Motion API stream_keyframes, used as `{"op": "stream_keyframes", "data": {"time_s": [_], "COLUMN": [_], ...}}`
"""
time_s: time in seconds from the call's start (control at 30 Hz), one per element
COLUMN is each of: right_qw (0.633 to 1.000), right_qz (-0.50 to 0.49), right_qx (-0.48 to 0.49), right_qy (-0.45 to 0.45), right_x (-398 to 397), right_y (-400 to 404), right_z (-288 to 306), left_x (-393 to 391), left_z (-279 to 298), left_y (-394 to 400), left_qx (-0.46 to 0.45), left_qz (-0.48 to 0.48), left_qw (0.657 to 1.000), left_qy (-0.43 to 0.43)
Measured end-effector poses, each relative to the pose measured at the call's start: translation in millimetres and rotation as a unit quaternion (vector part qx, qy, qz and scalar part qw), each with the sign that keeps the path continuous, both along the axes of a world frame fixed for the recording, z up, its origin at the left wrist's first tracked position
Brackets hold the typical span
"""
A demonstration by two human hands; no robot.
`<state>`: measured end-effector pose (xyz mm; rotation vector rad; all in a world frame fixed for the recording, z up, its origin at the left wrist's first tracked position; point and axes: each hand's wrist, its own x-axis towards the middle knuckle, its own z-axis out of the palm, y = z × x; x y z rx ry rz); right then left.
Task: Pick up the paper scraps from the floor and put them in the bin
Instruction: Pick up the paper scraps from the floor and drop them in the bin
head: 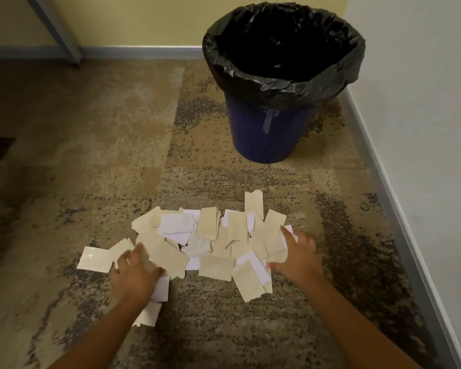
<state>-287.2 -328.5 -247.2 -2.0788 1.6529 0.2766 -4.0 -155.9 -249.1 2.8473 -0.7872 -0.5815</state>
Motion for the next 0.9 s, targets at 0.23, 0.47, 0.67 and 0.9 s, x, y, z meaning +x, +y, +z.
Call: {"op": "stream_keyframes", "data": {"time_s": [0.23, 0.47, 0.67, 0.9], "right_qw": [0.999, 0.971, 0.933, 0.970], "right_qz": [0.012, -0.122, -0.175, -0.052], "right_qx": [0.035, 0.151, 0.200, 0.167], "right_qy": [0.013, -0.141, -0.244, -0.166], "right_x": [8, 8, 38, 44], "right_y": [33, 59, 72, 104], "right_z": [4, -4, 8, 18], "left_x": [-49, -61, -68, -88], "left_z": [7, 23, 31, 38], "left_y": [8, 19, 44, 68], "left_qx": [-0.175, -0.194, -0.119, -0.124], "left_qz": [0.214, 0.256, 0.132, 0.138], "left_qw": [0.952, 0.915, 0.926, 0.934], "left_qy": [0.134, 0.245, 0.334, 0.307]}}
